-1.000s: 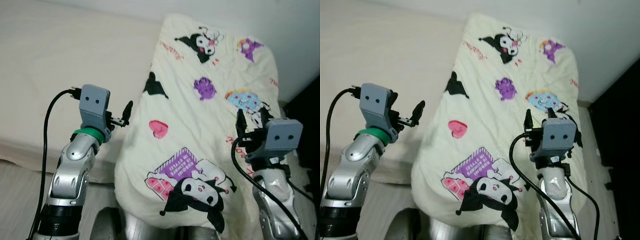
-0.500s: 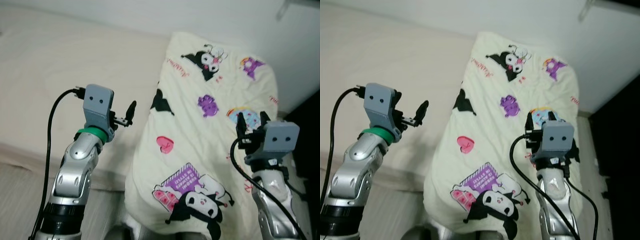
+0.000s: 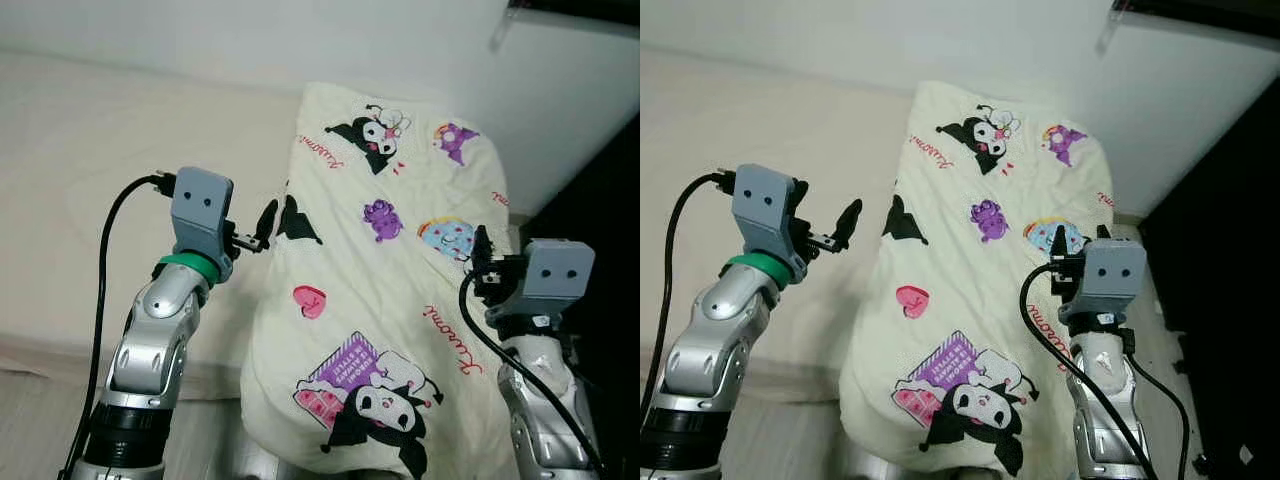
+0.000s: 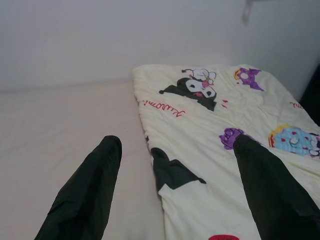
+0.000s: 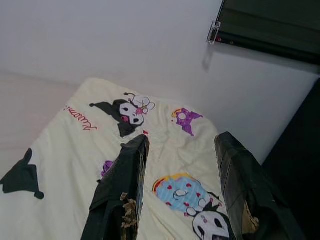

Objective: Clean up the room

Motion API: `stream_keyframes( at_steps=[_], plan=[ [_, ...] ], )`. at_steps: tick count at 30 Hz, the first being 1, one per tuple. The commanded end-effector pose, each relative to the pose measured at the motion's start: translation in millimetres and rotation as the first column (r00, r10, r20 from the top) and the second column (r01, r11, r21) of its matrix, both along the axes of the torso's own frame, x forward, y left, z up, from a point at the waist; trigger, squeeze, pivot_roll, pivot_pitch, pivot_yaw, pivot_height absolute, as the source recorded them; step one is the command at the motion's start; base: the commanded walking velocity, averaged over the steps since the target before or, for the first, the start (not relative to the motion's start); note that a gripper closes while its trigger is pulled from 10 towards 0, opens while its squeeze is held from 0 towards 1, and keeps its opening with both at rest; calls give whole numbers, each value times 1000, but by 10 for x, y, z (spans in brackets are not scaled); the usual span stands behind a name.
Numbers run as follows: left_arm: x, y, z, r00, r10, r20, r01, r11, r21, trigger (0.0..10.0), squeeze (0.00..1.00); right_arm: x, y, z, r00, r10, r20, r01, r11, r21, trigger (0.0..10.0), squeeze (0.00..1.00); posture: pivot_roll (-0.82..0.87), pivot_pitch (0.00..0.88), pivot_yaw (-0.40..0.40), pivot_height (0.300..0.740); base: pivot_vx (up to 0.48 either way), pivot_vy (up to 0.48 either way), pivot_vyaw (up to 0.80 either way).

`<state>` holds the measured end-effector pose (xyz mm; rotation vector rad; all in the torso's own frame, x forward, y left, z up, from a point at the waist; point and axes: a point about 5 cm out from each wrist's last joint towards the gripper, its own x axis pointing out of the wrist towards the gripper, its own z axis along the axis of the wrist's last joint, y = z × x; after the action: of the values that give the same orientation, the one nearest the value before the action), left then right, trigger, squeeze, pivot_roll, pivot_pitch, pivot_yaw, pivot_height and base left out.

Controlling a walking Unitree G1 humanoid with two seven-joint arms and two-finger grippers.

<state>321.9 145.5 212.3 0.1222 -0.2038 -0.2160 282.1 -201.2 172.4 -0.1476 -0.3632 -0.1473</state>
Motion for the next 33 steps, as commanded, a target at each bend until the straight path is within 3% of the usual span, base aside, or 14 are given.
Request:
stream_keyframes(
  at_steps=[1, 20, 30, 33],
  plan=[
    [-10, -6, -80, 1000, -5, -25, 5, 1000, 3, 10000, 0, -13, -21, -91, 999, -10, -35, 10, 1000, 9, 10000, 0, 15, 131, -30, 713, -439, 0, 0],
    [-9, 3, -82, 1000, -3, -26, 4, 1000, 7, 10000, 0, -4, 8, -130, 999, 4, -53, -3, 1000, 27, 10000, 0, 20, 134, -26, 713, -428, 0, 0],
    [-16, 10, -65, 1000, -5, -20, 5, 1000, 12, 10000, 0, -11, -20, -118, 998, 41, -40, -32, 980, 198, 10000, 0, 20, 134, -26, 713, -107, 0, 484],
    [-19, 8, -63, 1000, -7, -20, 8, 1000, 15, 10000, 0, -11, -42, -113, 999, 36, -38, -27, 978, 209, 10000, 0, 20, 134, -26, 713, 0, 0, 694]
  ],
)
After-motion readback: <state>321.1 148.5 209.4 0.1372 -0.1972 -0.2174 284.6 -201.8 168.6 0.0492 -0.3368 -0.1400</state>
